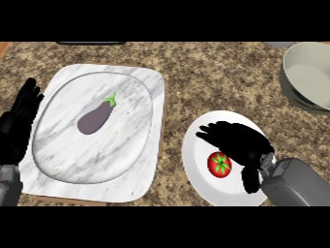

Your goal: Pick the tomato from the plate and place it in the bowl

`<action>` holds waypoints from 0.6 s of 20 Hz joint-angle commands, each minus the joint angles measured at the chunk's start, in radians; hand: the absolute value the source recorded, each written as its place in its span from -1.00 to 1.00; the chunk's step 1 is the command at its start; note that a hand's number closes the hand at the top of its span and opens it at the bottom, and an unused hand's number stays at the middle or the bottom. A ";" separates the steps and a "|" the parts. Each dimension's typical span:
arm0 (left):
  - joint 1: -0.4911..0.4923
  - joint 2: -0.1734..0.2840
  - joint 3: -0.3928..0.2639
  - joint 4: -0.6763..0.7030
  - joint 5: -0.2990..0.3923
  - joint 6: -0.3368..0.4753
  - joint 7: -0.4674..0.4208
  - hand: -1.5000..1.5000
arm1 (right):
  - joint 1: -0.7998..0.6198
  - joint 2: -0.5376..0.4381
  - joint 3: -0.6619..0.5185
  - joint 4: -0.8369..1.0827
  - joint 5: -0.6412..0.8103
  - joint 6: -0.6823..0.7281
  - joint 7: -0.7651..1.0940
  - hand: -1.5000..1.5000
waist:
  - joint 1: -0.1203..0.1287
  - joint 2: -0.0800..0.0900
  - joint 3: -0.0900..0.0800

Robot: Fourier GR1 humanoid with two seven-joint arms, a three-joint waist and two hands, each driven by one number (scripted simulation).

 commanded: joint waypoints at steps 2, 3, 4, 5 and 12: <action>-0.027 -0.018 0.026 0.006 -0.039 -0.015 0.015 0.00 | 0.054 0.036 -0.036 -0.037 0.068 0.047 -0.020 -1.00 | -0.003 0.000 0.000; 0.015 -0.037 0.027 -0.015 -0.036 -0.004 -0.001 0.00 | 0.090 0.002 -0.038 -0.018 0.087 -0.002 -0.068 -1.00 | -0.002 0.000 0.000; -0.058 -0.008 0.066 0.060 -0.009 -0.041 -0.015 0.00 | 0.054 0.010 -0.045 0.052 0.109 -0.026 -0.099 -1.00 | -0.003 0.001 0.000; -0.039 -0.011 0.046 -0.022 -0.020 -0.031 0.064 0.00 | 0.119 0.020 -0.016 0.021 0.132 -0.060 -0.096 -1.00 | -0.003 0.000 0.000; 0.030 -0.044 0.039 -0.086 -0.056 -0.042 0.055 0.00 | -0.029 0.155 -0.071 0.217 0.205 -0.031 -0.102 -1.00 | 0.006 0.000 0.000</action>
